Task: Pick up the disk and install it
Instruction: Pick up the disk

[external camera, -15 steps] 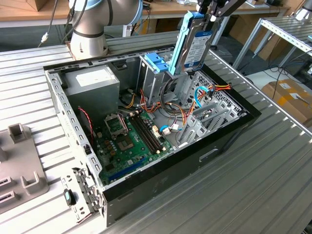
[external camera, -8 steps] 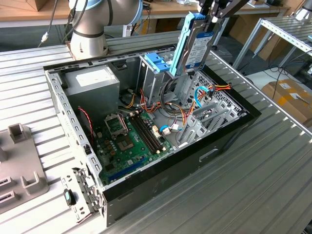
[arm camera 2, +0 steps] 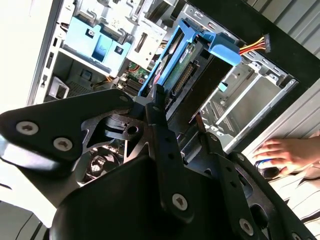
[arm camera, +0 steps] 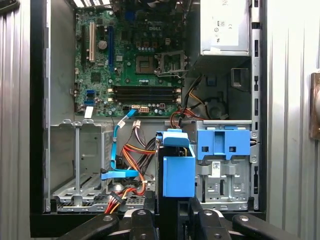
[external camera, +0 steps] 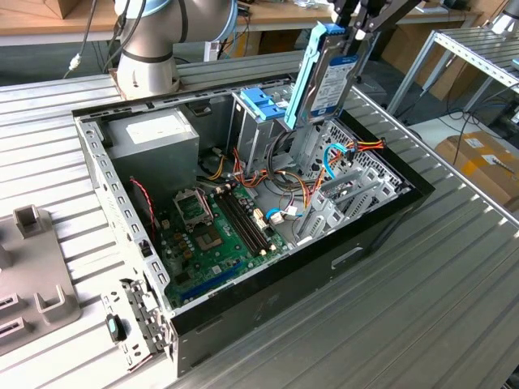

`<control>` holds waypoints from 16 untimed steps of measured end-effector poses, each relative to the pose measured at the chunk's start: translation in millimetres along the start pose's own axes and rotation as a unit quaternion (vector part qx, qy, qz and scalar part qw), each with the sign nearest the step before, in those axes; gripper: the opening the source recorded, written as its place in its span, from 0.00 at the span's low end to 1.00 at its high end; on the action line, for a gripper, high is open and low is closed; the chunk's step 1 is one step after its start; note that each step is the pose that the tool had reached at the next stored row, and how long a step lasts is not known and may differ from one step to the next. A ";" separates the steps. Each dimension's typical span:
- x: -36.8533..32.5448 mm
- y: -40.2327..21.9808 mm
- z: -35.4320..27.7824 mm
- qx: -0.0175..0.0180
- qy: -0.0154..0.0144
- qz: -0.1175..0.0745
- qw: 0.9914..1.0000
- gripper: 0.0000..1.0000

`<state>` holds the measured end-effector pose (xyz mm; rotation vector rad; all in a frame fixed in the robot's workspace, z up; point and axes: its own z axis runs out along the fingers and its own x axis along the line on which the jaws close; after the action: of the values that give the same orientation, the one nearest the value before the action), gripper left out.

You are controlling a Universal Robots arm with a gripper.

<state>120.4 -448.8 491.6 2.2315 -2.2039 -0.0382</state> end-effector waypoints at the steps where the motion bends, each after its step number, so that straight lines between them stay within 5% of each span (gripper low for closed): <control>1: 0.5 0.0 0.0 0.000 0.000 0.000 1.000 0.35; 16: 3.4 -1.2 -0.1 0.000 0.001 0.000 1.000 0.35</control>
<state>121.7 -452.1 491.6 2.2306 -2.2028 -0.0358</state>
